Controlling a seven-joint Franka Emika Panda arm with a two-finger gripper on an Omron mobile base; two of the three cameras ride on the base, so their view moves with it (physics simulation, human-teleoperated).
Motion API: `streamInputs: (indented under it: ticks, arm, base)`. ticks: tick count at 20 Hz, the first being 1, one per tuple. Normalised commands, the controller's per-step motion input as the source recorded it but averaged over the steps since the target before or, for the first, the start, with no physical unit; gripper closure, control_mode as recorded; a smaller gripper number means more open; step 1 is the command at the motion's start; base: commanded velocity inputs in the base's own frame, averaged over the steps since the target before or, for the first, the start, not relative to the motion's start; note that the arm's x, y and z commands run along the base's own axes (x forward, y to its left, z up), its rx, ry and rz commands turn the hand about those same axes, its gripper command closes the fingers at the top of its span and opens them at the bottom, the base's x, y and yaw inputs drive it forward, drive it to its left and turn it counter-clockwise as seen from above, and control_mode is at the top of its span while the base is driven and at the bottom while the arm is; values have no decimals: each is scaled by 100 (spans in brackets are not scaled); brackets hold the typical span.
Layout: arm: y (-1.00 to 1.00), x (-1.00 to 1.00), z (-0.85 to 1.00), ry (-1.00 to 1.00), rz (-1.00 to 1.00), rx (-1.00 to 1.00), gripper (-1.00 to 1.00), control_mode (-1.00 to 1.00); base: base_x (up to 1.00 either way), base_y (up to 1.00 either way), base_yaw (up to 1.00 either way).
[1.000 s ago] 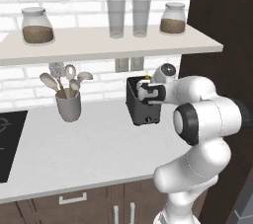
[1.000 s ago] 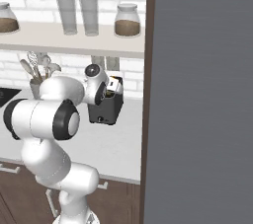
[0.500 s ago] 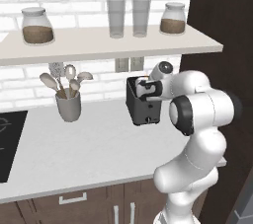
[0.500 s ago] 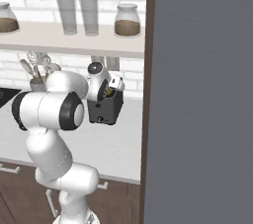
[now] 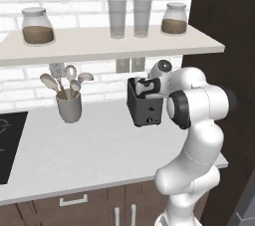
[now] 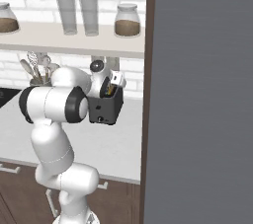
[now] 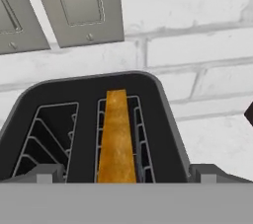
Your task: Start the toaster. Once the lever pops up, take the bread to the plate on the dining counter.
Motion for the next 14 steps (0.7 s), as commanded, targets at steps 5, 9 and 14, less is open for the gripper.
streamInputs:
  ticks: [5,9,14]
  arm:
    - [0,8,-27,-4,0,0,100,-100]
    - [0,0,-24,-2,0,0,100,-100]
    - [0,-1,-7,-2,0,0,100,-100]
  base:
    - [0,0,0]
    - [0,0,0]
    - [0,0,0]
